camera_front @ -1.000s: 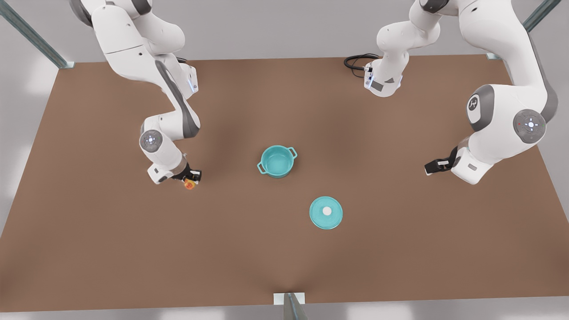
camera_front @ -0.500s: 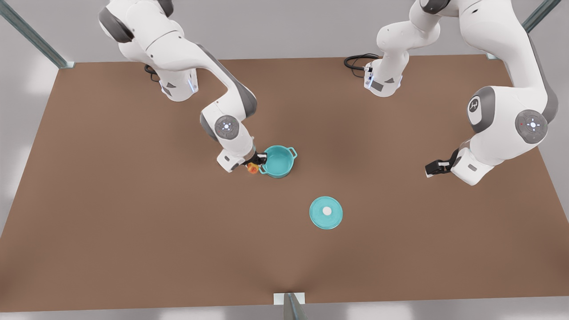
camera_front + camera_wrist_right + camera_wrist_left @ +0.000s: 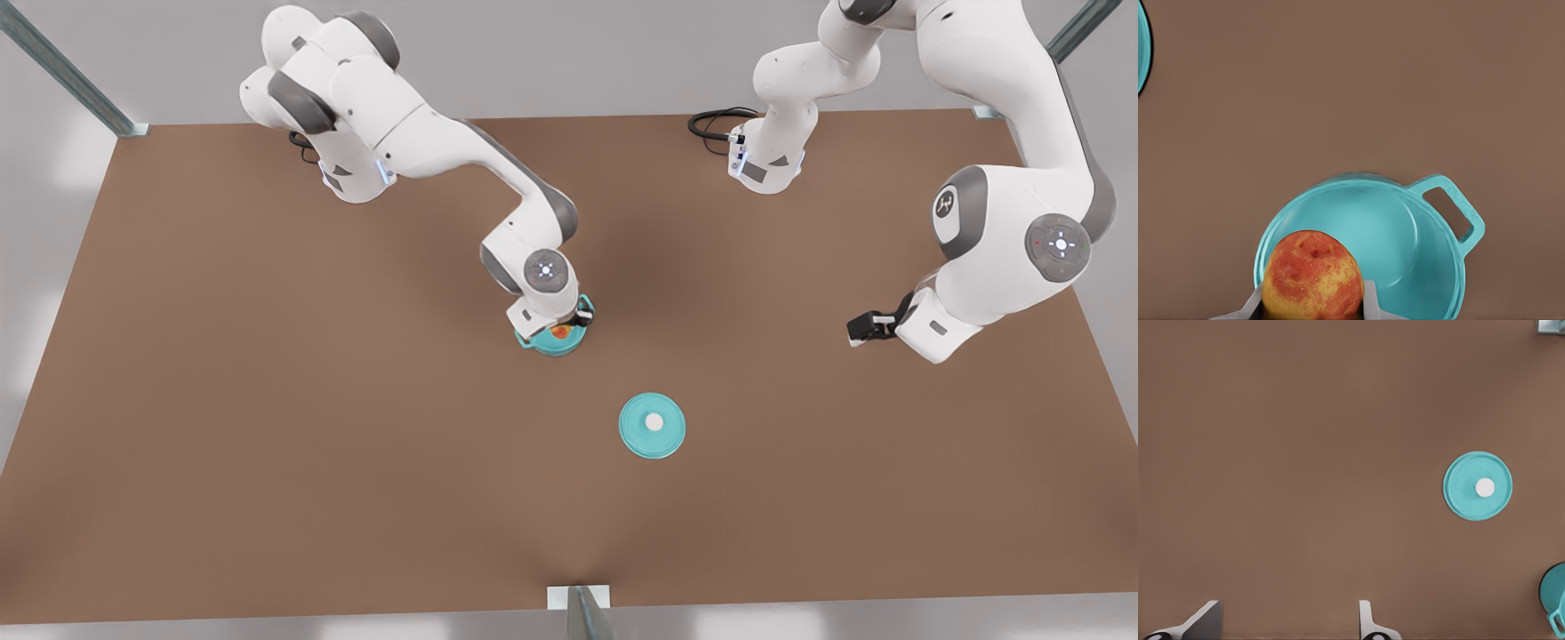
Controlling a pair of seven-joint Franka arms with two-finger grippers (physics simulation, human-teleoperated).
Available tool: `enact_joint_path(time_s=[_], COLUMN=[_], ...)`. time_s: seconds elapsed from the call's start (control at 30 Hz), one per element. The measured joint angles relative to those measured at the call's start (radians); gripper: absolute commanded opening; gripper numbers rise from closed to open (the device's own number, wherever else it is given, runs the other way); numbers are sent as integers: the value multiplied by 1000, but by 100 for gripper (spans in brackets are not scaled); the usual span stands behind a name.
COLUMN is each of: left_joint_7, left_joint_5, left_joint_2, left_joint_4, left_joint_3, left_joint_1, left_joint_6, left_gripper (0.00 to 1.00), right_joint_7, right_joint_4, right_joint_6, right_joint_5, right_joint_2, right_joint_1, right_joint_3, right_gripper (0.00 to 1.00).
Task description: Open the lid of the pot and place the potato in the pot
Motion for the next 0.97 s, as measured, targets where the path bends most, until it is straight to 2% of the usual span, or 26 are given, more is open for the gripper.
enact_joint_path(time_s=[0.27,0.3,0.47,0.53,0.6,0.77,0.97], left_joint_7=[10,11,15,16,17,19,21], left_joint_5=[2,2,1,1,2,2,1], left_joint_2=[0,0,0,0,0,1,1], left_joint_4=[0,1,2,2,2,1,1], left_joint_3=[-1,-1,-1,-1,-1,-1,-1], left_joint_1=[-1,-1,-1,-1,-1,-1,-1], left_joint_6=[-10,-10,-12,-12,-13,-13,-13], left_gripper=[100,100,100,100,100,100,100], right_joint_7=[94,104,145,144,110,-74,-296], right_joint_4=[-69,-73,-74,-77,-75,-115,-126], right_joint_6=[34,38,42,-2,-80,-240,-329], right_joint_5=[-8,-9,-15,-18,-20,-31,-48], right_joint_2=[-15,-16,-51,-145,-242,-367,-388], right_joint_1=[13,14,9,-21,-169,-535,-583], right_joint_3=[-14,-14,-27,-114,-154,-178,-188], right_gripper=[50,100,100,100,100,100,100])
